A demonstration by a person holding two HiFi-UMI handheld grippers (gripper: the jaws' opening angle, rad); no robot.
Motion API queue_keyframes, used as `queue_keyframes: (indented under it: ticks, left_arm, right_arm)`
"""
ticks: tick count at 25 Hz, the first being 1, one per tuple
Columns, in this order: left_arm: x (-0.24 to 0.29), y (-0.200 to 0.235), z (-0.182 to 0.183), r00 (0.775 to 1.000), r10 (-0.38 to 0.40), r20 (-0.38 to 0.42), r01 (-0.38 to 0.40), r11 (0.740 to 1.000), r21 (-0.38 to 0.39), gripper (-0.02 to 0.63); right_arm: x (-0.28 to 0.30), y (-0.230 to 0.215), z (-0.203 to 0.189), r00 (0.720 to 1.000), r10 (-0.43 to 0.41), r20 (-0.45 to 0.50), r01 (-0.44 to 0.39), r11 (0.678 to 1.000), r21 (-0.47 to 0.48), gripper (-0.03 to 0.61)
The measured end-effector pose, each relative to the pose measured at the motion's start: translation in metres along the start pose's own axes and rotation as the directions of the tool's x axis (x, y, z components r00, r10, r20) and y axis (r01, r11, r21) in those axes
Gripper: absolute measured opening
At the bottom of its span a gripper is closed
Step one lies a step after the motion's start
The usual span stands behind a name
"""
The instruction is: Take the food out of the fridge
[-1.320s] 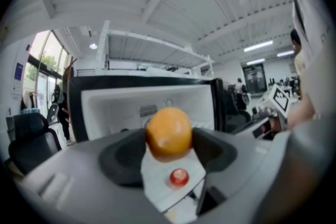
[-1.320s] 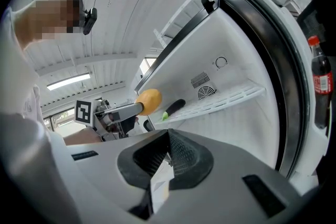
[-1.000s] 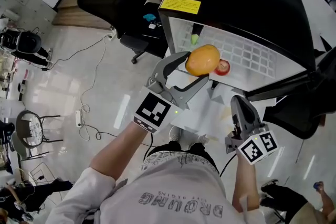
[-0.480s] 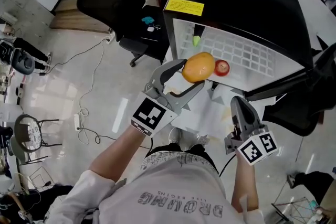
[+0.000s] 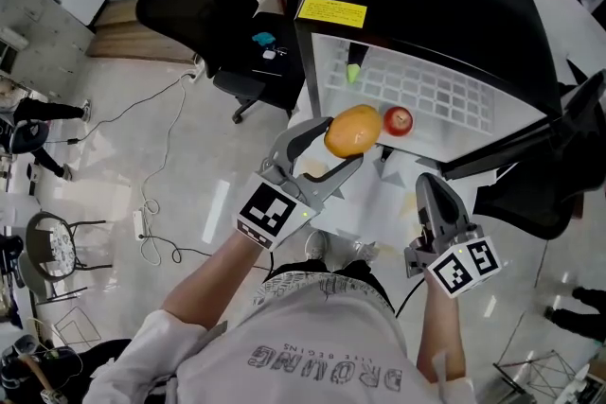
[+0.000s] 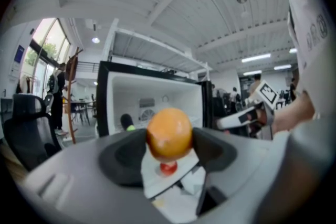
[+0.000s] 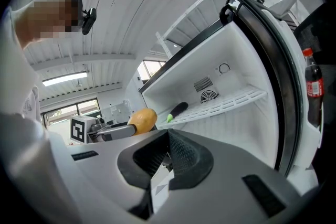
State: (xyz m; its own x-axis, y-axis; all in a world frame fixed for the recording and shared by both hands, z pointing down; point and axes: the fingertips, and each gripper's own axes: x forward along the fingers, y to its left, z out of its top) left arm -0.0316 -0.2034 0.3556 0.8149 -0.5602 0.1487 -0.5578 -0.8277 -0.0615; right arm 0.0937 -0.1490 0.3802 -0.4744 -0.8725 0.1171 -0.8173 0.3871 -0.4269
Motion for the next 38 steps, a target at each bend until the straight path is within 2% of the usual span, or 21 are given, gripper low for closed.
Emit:
queue_keyframes:
  ticks: [19,38]
  left_arm:
    - [-0.007,-0.011,-0.021,1.0,-0.02,-0.023,0.02,0.999,-0.031,0.285]
    - [-0.005,-0.01,-0.022,1.0,-0.012,-0.02,0.012,0.999,-0.035,0.286]
  right_arm:
    - [-0.002,0.002,0.005,1.0,0.002,-0.004,-0.002,1.0,-0.021,-0.012]
    - [-0.003,-0.003,0.004,1.0,0.008,-0.02,-0.009,1.0,-0.023,-0.012]
